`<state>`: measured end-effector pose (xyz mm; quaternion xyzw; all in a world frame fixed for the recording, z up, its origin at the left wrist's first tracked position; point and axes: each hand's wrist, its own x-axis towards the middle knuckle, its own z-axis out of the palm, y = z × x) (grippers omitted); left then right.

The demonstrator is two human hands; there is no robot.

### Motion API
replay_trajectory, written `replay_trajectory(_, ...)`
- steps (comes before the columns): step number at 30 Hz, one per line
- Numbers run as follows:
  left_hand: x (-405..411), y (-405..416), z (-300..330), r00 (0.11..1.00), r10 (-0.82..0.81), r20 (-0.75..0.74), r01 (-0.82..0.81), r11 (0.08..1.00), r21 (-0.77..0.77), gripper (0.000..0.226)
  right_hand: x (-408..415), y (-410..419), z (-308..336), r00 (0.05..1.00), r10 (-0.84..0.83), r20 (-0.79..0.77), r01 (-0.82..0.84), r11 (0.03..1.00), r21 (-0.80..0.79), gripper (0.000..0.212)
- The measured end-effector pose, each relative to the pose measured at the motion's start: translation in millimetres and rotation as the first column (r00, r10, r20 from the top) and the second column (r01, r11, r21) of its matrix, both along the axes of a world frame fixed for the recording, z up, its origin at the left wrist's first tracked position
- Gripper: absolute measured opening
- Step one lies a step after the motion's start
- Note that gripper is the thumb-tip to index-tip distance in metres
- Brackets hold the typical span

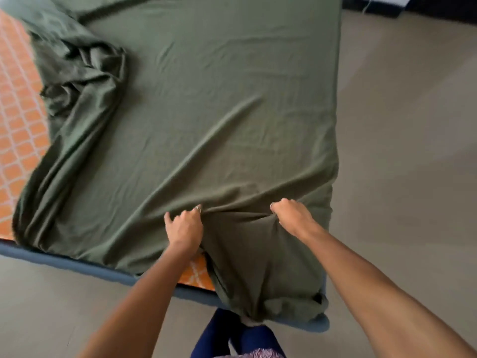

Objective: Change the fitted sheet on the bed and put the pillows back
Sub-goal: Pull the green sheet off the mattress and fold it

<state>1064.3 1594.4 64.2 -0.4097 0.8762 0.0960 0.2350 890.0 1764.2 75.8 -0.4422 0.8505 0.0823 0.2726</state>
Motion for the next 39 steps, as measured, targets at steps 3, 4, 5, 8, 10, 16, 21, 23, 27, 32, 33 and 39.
replay_trajectory(3, -15.3, -43.5, 29.6, 0.999, -0.021, -0.037, 0.021, 1.0, 0.0, 0.047, -6.8, -23.9, 27.3, 0.999, -0.04, -0.022, 0.039, 0.999, -0.037, 0.023)
replay_trajectory(4, -17.0, -54.5, 38.0, 0.999, 0.0, -0.036, 0.0, 1.0, 0.012, 0.044, -10.7, -34.9, 37.8, 0.996, -0.081, -0.038, 0.078, 0.994, -0.073, 0.024)
replay_trajectory(5, -17.7, -63.7, 44.6, 0.999, 0.029, -0.036, -0.028, 0.999, 0.024, 0.041, -16.6, -47.8, 48.3, 0.992, -0.115, -0.052, 0.108, 0.987, -0.117, 0.027)
replay_trajectory(8, -15.0, -86.6, 60.1, 0.992, 0.1, -0.075, -0.097, 0.995, 0.032, 0.036, -36.1, -96.7, 83.3, 0.979, -0.185, -0.085, 0.155, 0.949, -0.275, 0.032)
replay_trajectory(10, -14.5, -103.9, 77.3, 0.984, 0.14, -0.114, -0.138, 0.99, 0.023, 0.033, -46.8, -132.6, 108.0, 0.969, -0.228, -0.097, 0.177, 0.911, -0.373, 0.032)
replay_trajectory(16, -26.2, -188.0, 140.2, 0.928, 0.204, -0.312, -0.249, 0.962, -0.112, 0.035, -67.8, -241.2, 166.9, 0.952, -0.255, -0.169, 0.119, 0.817, -0.564, 0.031)
replay_trajectory(21, -32.5, -230.5, 158.7, 0.878, 0.265, -0.399, -0.324, 0.942, -0.087, 0.038, -89.4, -305.0, 176.4, 0.97, -0.219, -0.107, 0.1, 0.759, -0.644, 0.033)
replay_trajectory(23, -38.7, -232.1, 153.1, 0.859, 0.277, -0.43, -0.306, 0.952, 0.004, 0.045, -97.4, -304.5, 172.2, 0.984, -0.169, -0.058, 0.107, 0.816, -0.568, 0.036)
replay_trajectory(27, -47.3, -209.1, 139.9, 0.904, 0.268, -0.333, -0.235, 0.962, 0.136, 0.063, -101.2, -278.6, 168.7, 0.998, -0.063, 0.022, 0.067, 0.899, -0.433, 0.051)
replay_trajectory(32, -56.0, -147.8, 123.8, 0.97, 0.214, -0.116, -0.192, 0.965, 0.18, 0.066, -107.6, -205.2, 165.3, 0.998, 0.013, 0.058, 0.007, 0.94, -0.342, 0.041)
replay_trajectory(33, -59.5, -132.8, 120.3, 0.981, 0.184, -0.069, -0.169, 0.969, 0.178, 0.067, -111.6, -184.5, 162.8, 0.997, 0.024, 0.067, -0.001, 0.948, -0.317, 0.038)
replay_trajectory(39, -111.9, -26.3, 120.1, 0.998, 0.068, 0.002, -0.068, 0.985, 0.16, 0.071, -166.7, -56.8, 165.9, 0.994, 0.026, 0.106, 0.003, 0.964, -0.267, 0.033)
